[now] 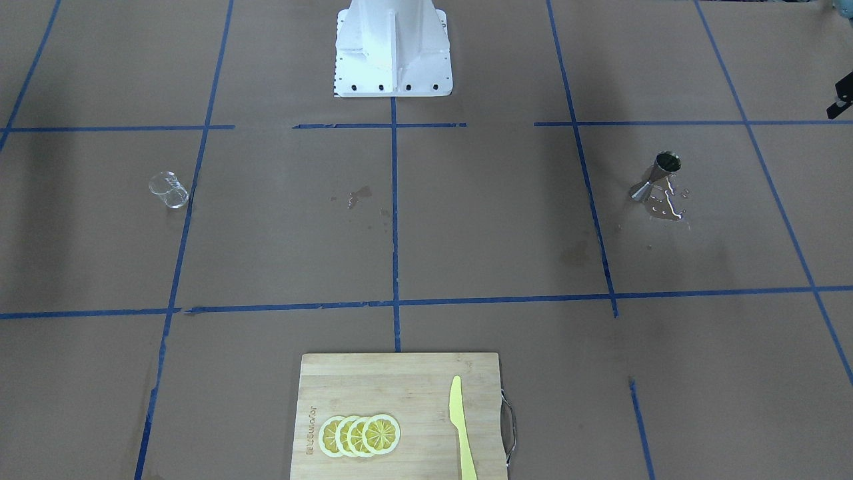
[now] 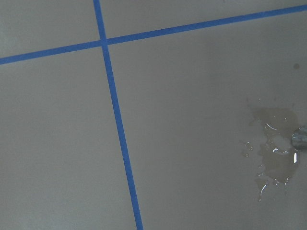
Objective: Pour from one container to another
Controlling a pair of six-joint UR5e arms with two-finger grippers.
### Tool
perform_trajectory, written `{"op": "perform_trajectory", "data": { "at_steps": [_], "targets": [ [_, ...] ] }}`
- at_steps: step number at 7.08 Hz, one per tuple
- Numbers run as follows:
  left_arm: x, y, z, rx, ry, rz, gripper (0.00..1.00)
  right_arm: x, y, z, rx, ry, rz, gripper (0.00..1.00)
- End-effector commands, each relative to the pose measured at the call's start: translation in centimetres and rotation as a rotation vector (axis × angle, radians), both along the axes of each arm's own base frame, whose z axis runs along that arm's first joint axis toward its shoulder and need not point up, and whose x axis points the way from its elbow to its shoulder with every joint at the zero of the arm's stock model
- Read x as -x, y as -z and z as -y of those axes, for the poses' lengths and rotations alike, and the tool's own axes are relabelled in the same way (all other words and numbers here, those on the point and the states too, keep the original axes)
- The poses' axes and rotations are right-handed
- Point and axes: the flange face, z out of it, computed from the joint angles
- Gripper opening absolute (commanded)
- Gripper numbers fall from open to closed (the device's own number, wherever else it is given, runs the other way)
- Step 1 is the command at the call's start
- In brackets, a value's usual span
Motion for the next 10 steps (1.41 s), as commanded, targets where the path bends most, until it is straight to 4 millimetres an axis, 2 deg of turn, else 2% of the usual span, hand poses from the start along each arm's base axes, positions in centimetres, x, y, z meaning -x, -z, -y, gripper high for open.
{"op": "perform_trajectory", "data": {
  "at_steps": [1, 2, 3, 4, 5, 7, 10],
  "targets": [
    [3.9, -1.5, -1.5, -0.002, 0.061, 0.048, 1.00, -0.2, -1.3, -1.6, 0.028, -0.003, -0.005, 1.00],
    [4.0, -1.7, -1.4, 0.048, 0.065, 0.047, 1.00, -0.2, -1.4, -1.7, 0.030, -0.003, 0.000, 1.00],
    [4.1, -1.3, 0.3, 0.080, 0.065, 0.048, 1.00, -0.2, -1.6, -1.7, 0.033, -0.004, 0.001, 1.00],
    [4.3, -1.3, 3.9, 0.068, 0.066, 0.048, 1.00, -0.2, -1.5, -1.7, 0.029, -0.002, 0.000, 1.00],
    [4.4, -1.5, 6.0, 0.067, 0.067, 0.050, 1.00, -0.2, -1.2, -1.7, 0.023, -0.002, 0.000, 1.00],
    [4.4, -1.5, 6.1, 0.066, 0.069, 0.040, 1.00, -0.2, -0.7, -1.3, 0.014, -0.003, 0.001, 1.00],
    [4.0, -1.6, 5.6, 0.056, 0.054, 0.036, 1.00, -0.1, -1.2, -1.4, 0.033, -0.010, 0.008, 1.00]
  ]
}}
